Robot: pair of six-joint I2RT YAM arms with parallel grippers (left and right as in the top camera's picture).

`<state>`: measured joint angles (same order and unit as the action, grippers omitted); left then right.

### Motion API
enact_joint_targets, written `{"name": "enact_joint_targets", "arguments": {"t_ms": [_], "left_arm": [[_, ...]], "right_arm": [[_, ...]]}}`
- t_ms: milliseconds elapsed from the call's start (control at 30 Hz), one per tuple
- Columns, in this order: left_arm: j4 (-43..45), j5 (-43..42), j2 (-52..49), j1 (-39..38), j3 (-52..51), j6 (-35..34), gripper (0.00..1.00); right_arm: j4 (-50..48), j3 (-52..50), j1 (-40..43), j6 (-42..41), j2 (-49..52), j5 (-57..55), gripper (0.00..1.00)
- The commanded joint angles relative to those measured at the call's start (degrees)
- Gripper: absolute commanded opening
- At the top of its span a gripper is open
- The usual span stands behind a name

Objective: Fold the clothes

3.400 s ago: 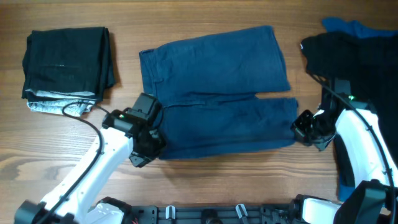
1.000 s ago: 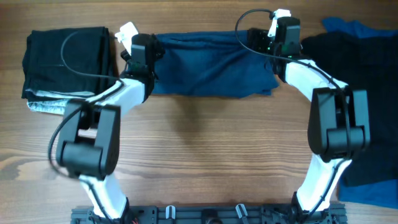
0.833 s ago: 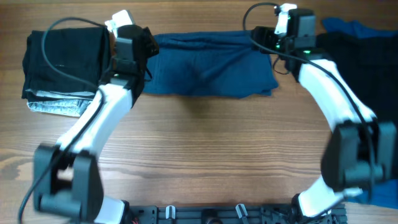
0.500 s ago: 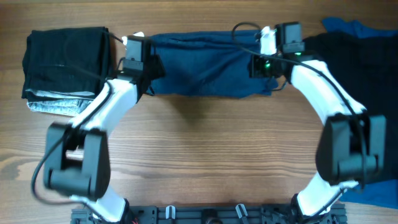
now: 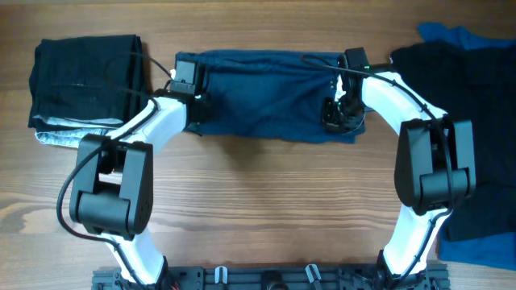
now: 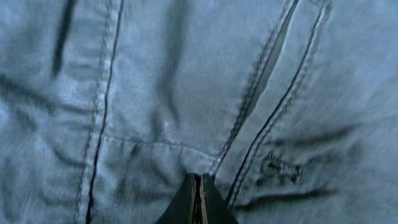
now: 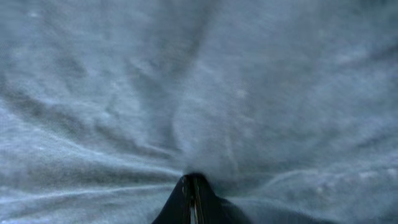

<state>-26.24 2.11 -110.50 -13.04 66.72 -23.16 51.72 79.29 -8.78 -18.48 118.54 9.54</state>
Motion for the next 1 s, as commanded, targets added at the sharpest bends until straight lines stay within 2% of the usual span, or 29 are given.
{"name": "enact_joint_targets", "arguments": {"t_ms": [0, 200, 333, 467, 500, 533, 600, 633, 700, 833, 967], "left_arm": [[-7.8, 0.3, 2.0, -3.4, -2.1, -0.4, 0.04], [-16.4, 0.5, 9.7, -8.7, -2.1, -5.1, 0.04], [-19.0, 0.8, 13.1, -9.3, -2.1, -5.2, 0.04], [-11.2, 1.1, 20.5, -9.4, -1.4, -5.1, 0.04], [-8.1, -0.3, 22.3, -9.4, -1.4, -4.1, 0.04], [-6.5, -0.6, 22.9, -9.4, -1.4, -3.8, 0.04], [-3.1, -0.6, 22.6, -9.4, -1.4, -3.8, 0.04], [-2.1, -0.6, 22.0, -9.3, -1.4, -3.6, 0.04], [-0.9, -0.5, 20.5, -9.3, -1.4, -2.8, 0.04], [4.1, -0.6, 15.4, -9.3, -1.4, -2.5, 0.04], [9.7, -0.5, 9.9, -9.2, -1.4, -2.5, 0.05]], "right_arm": [[5.3, -4.0, 2.8, -1.7, 3.4, -10.2, 0.04], [12.5, -4.0, 6.1, -1.6, -1.6, -10.2, 0.04], [14.1, -3.8, 6.1, -1.5, -9.5, -9.6, 0.04], [11.9, -2.5, 6.1, -1.0, -21.4, -9.6, 0.05], [10.9, -2.5, 6.1, -1.0, -24.2, -9.6, 0.11], [9.8, -2.5, 6.1, -1.0, -26.2, -9.6, 0.13], [8.5, -2.5, 6.1, 2.3, -28.5, -7.3, 0.05], [8.1, -2.5, 6.1, 5.3, -28.7, -3.0, 0.04], [8.0, -2.9, 6.1, 6.1, -27.8, 2.0, 0.04], [3.5, -2.9, 4.8, 12.1, -24.1, 5.2, 0.04], [-5.5, -2.9, 2.1, 13.6, -18.6, 6.2, 0.04]]}}
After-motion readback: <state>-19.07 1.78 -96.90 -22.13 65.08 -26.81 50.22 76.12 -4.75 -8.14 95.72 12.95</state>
